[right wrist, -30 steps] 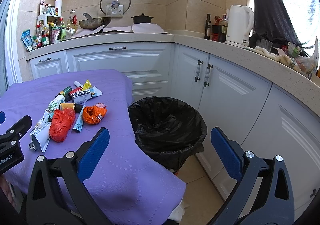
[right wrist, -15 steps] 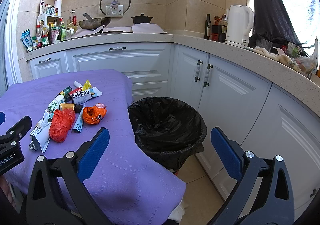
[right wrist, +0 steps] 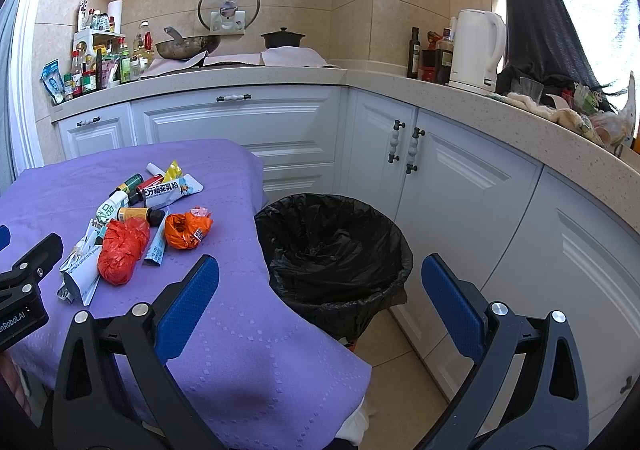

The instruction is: Collect trash

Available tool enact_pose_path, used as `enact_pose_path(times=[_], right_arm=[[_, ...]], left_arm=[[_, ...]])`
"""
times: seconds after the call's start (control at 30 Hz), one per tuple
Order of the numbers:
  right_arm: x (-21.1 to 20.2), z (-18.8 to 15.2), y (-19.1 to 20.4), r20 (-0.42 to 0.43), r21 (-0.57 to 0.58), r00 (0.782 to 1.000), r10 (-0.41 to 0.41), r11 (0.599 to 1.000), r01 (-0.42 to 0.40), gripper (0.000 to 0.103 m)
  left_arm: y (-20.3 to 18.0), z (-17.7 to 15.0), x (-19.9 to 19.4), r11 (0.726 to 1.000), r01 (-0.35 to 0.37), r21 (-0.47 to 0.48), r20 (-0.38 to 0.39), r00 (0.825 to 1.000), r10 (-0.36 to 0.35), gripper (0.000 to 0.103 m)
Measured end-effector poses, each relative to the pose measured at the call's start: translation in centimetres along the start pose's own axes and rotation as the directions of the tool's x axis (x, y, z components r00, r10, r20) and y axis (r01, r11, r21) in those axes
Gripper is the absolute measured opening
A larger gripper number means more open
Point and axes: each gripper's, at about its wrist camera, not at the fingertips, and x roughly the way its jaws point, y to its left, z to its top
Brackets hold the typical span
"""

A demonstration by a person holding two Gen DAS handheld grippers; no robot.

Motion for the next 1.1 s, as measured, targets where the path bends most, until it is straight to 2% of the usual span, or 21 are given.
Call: enact_pose_path(times=[0.8, 1.1], right_arm=[[0.2, 0.5, -0.8, 0.002, 0.003, 1.000, 0.000, 1.000, 0.000, 0.099], [0.8, 0.5, -0.9, -0.007, -0.010, 1.000, 0.006, 1.000, -0.006, 0.099]], left_arm=[[-0.1, -0.1, 0.0, 1.000, 0.002, -0.002, 0.001, 1.000, -0.002, 0.097], [0.4, -0.3, 0.7, 1.000, 0.002, -0.021, -0.023, 1.000, -0.002, 0.096]])
